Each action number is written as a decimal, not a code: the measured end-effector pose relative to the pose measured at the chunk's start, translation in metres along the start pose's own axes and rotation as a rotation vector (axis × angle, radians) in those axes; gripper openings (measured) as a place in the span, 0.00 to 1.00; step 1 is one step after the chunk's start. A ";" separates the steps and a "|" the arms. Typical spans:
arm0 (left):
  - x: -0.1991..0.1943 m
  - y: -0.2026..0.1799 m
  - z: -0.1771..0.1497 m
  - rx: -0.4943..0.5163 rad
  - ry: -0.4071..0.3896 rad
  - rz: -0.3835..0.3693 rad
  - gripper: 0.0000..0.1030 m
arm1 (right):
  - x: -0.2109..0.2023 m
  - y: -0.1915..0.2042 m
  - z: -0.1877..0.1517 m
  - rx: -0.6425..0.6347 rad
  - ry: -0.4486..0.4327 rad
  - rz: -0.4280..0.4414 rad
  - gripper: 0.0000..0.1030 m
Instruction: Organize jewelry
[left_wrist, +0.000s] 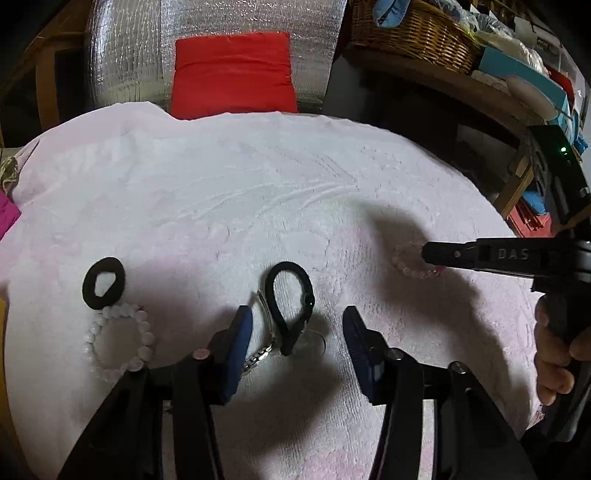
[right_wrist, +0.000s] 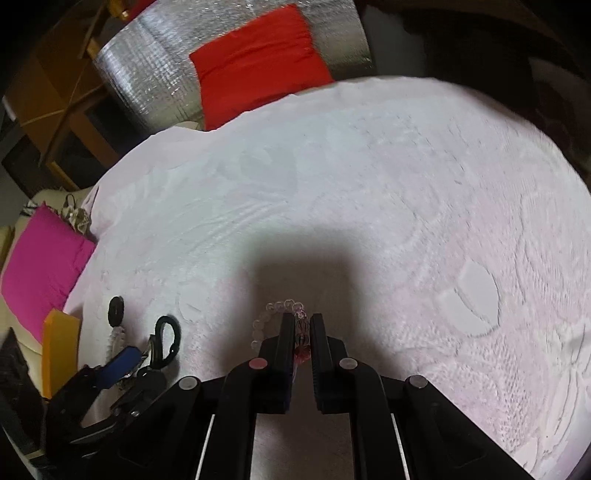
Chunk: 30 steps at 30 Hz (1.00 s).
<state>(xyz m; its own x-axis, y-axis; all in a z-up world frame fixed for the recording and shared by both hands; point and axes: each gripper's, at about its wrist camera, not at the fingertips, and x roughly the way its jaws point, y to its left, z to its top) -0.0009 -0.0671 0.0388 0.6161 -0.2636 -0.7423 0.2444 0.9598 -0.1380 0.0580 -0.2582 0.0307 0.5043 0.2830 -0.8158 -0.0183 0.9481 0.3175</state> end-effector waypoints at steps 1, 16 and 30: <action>0.001 -0.001 0.000 0.000 0.005 -0.007 0.36 | 0.001 -0.002 -0.001 0.006 0.008 0.002 0.09; -0.019 0.022 -0.002 -0.036 0.038 -0.085 0.25 | 0.009 -0.002 -0.005 0.010 0.051 -0.015 0.09; -0.027 0.023 -0.006 0.011 0.053 -0.063 0.30 | 0.013 -0.004 -0.001 0.003 0.056 -0.016 0.09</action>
<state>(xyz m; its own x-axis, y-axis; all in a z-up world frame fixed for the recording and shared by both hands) -0.0163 -0.0371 0.0515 0.5588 -0.3179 -0.7659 0.2896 0.9403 -0.1789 0.0637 -0.2584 0.0181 0.4553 0.2756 -0.8466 -0.0082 0.9521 0.3056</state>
